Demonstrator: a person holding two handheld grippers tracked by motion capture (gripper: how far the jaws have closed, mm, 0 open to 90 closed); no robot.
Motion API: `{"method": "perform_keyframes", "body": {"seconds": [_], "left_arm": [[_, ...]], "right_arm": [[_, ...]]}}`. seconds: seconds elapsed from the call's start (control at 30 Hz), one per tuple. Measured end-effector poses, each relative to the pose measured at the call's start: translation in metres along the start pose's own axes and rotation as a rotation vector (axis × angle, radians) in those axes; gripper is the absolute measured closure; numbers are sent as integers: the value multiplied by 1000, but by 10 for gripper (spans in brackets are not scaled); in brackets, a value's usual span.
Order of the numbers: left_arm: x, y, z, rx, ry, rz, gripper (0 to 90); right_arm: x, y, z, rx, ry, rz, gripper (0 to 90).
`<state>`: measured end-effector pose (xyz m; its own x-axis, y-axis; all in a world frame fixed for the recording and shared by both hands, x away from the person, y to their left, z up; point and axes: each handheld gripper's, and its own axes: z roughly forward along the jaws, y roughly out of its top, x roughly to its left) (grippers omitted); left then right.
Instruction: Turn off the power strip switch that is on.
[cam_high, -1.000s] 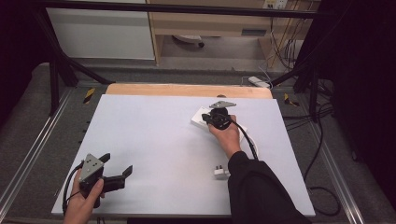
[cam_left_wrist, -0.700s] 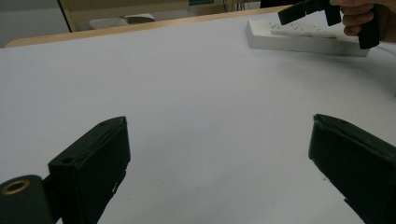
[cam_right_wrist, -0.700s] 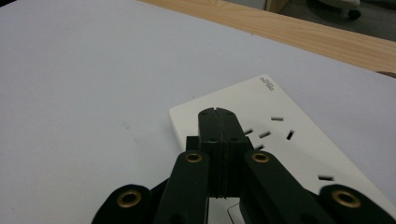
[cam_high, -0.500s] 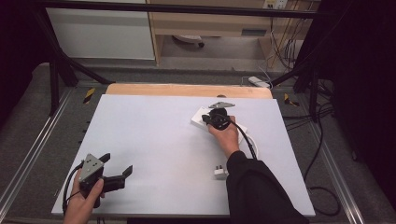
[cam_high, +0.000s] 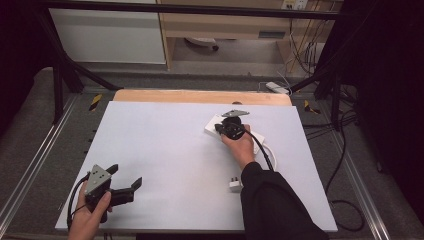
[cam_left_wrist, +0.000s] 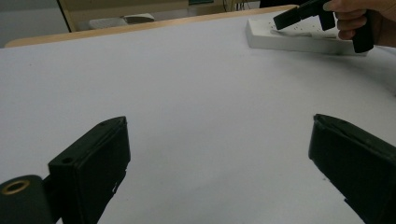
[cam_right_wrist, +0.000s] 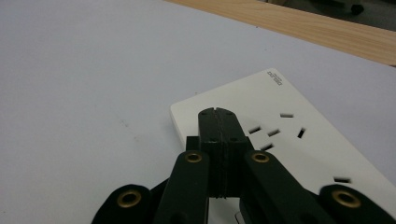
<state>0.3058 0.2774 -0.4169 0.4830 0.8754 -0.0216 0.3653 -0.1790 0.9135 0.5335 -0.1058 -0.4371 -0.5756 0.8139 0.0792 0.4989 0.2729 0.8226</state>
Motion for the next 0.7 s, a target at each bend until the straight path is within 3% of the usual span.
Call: {"method": "perform_keyframes", "body": {"seconds": [0.7], "left_arm": [[0,0,0,-1,-1,0,54]], "right_arm": [[3,2,7,5,-5,-13,900]]}}
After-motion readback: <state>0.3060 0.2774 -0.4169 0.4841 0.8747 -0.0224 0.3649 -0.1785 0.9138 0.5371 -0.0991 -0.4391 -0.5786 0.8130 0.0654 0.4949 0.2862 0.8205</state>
